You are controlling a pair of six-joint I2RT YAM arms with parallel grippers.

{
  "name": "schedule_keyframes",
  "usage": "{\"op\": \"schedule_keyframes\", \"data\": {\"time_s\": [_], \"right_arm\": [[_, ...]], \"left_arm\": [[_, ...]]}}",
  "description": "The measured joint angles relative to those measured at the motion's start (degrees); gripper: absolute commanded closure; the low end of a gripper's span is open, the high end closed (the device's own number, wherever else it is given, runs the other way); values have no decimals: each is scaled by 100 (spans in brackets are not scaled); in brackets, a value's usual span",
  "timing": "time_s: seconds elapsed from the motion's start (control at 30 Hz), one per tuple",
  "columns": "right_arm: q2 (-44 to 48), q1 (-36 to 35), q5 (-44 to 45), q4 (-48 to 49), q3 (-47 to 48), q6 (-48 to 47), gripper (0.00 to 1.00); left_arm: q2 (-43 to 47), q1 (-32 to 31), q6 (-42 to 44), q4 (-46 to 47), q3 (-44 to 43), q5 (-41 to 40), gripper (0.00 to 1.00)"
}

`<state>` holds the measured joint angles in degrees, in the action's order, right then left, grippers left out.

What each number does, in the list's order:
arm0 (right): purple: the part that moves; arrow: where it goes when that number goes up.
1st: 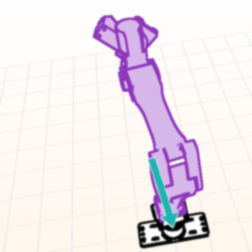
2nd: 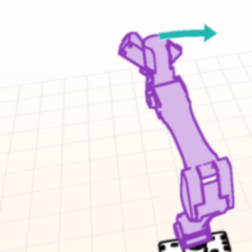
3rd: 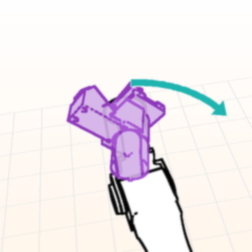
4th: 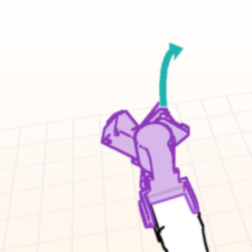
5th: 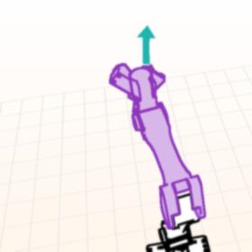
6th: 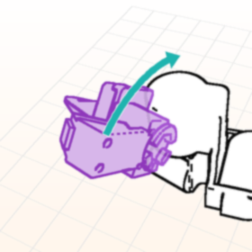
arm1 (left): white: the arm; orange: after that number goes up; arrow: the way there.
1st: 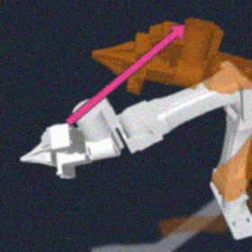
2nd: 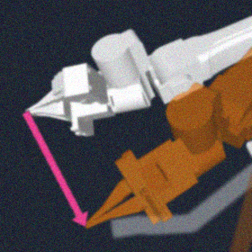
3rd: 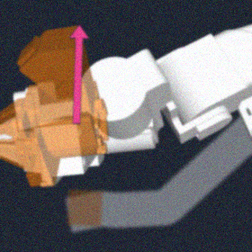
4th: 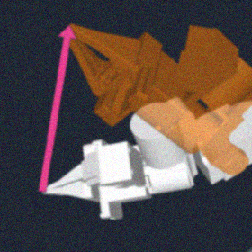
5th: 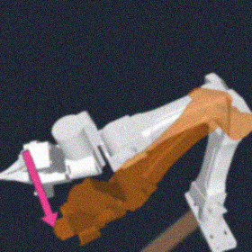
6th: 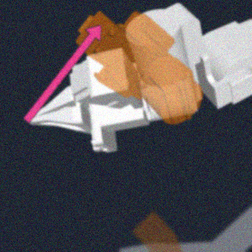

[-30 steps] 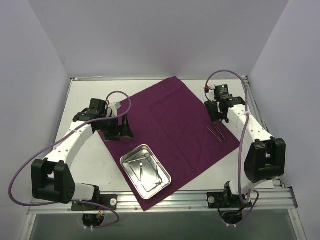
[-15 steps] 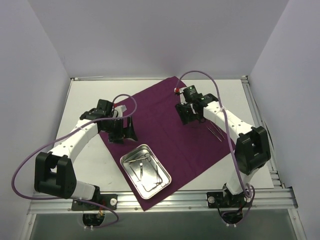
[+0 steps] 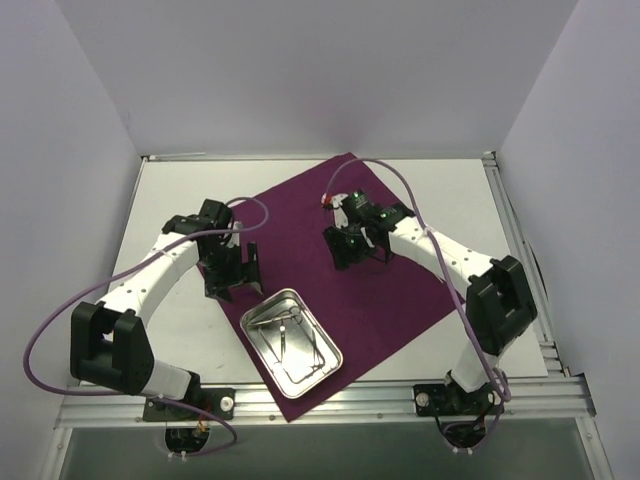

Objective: Open and lay out the surgical kit
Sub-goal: Adjust the container in the surgical kit.

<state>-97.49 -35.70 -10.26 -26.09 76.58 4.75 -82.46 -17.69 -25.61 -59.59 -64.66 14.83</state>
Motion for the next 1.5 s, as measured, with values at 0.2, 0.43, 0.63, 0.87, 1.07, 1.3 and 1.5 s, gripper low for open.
{"op": "schedule_keyframes", "data": {"time_s": [0.2,0.43,0.63,0.87,1.07,1.3,1.5], "right_arm": [[411,4,-120,11,-490,59,53],[684,4,-216,195,-540,83,52],[734,4,-267,179,-599,120,52],[868,4,-245,-48,-597,96,52],[885,4,-190,-295,-503,96,52],[885,4,-103,-483,-304,59,52],[885,4,-61,-566,-223,22,52]], "left_arm": [[-345,164,-365,-935,-225,-284,13],[-645,170,-610,-1368,-234,63,15],[-828,173,-723,-1307,-149,332,15],[-1460,173,-846,-1156,37,431,19],[-1749,173,-876,-896,50,503,25],[-1956,173,-876,-640,46,492,32],[-2098,179,-859,-411,175,498,43]]}}
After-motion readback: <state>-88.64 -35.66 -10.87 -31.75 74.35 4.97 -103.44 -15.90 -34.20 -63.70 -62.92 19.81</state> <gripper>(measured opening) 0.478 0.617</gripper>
